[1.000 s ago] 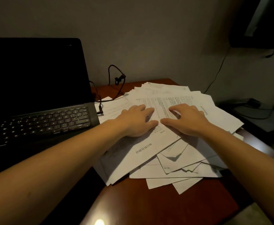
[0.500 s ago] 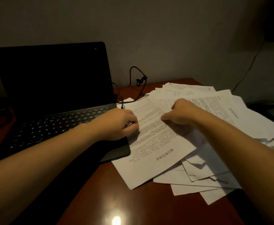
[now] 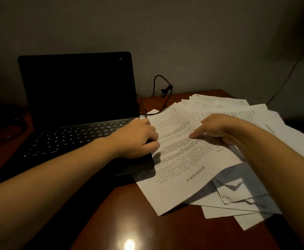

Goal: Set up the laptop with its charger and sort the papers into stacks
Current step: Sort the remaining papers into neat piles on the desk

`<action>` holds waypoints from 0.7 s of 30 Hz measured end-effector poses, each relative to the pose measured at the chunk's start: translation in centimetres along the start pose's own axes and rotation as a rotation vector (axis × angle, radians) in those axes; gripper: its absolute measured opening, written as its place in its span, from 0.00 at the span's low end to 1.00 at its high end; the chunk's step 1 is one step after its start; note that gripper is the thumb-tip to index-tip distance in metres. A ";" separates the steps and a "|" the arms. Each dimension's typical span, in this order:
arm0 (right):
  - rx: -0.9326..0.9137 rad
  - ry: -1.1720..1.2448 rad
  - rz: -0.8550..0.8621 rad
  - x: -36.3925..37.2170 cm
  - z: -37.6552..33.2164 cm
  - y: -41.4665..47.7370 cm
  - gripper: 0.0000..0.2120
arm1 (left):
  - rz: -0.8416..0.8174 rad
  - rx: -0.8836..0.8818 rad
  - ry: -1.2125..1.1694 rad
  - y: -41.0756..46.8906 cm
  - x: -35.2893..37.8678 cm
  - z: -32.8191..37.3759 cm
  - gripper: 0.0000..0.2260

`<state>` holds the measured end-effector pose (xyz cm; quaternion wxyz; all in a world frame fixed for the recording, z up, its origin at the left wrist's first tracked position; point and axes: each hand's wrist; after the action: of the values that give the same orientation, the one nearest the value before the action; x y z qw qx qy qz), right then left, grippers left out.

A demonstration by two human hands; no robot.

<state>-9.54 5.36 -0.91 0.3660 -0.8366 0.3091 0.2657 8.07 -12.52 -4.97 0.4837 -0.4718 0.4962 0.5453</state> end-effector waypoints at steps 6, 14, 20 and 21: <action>0.017 0.055 0.024 -1.6 1.5 -1.0 0.09 | 0.009 -0.005 0.020 0.1 0.7 0.2 0.19; 0.051 0.135 0.168 -3.7 4.4 -1.6 0.11 | 0.078 -0.023 0.076 0.7 1.8 0.3 0.20; 0.066 0.249 0.280 -4.9 6.8 -1.8 0.08 | 0.119 -0.085 0.087 1.7 2.2 0.3 0.22; 0.076 0.279 0.317 -5.3 7.2 -1.9 0.08 | 0.127 -0.099 0.080 1.8 2.1 0.5 0.21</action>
<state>-13.28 13.69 -0.80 0.3047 -0.7918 0.4942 0.1897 6.05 -11.98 -6.89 0.4040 -0.4841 0.5164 0.5795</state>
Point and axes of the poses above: each hand's wrist, its own y-axis towards the middle knuckle, its own x-axis out of the palm, z = x × y, and after that the axes turned 4 degrees about -y, right-handed
